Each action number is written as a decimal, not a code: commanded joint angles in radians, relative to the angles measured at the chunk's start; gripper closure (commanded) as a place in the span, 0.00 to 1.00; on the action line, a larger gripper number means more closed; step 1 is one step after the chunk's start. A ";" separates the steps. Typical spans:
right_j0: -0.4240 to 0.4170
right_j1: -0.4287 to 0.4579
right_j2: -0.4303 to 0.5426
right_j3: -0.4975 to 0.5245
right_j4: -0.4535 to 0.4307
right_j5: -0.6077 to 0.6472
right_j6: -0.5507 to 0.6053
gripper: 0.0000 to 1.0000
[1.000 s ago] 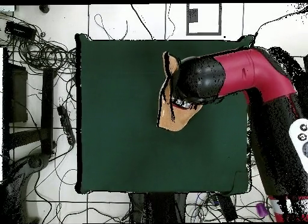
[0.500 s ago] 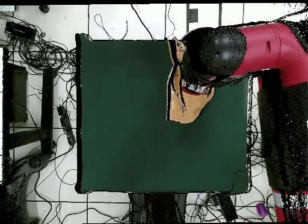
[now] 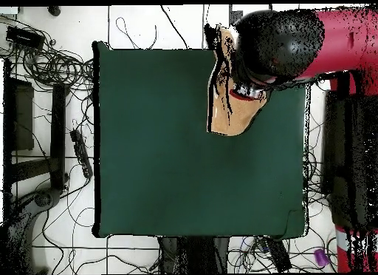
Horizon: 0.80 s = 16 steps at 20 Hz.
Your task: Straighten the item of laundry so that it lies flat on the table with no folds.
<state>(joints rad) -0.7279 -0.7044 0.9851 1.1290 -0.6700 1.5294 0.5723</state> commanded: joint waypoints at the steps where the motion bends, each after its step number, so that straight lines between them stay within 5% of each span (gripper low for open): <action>1: 0.036 0.094 -0.024 -0.007 0.017 0.055 -0.224 1.00; 16: -0.033 0.042 -0.042 0.071 0.003 -0.013 -0.185 1.00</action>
<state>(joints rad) -0.7521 -0.7005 0.9849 1.1200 -0.6700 1.5294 0.5723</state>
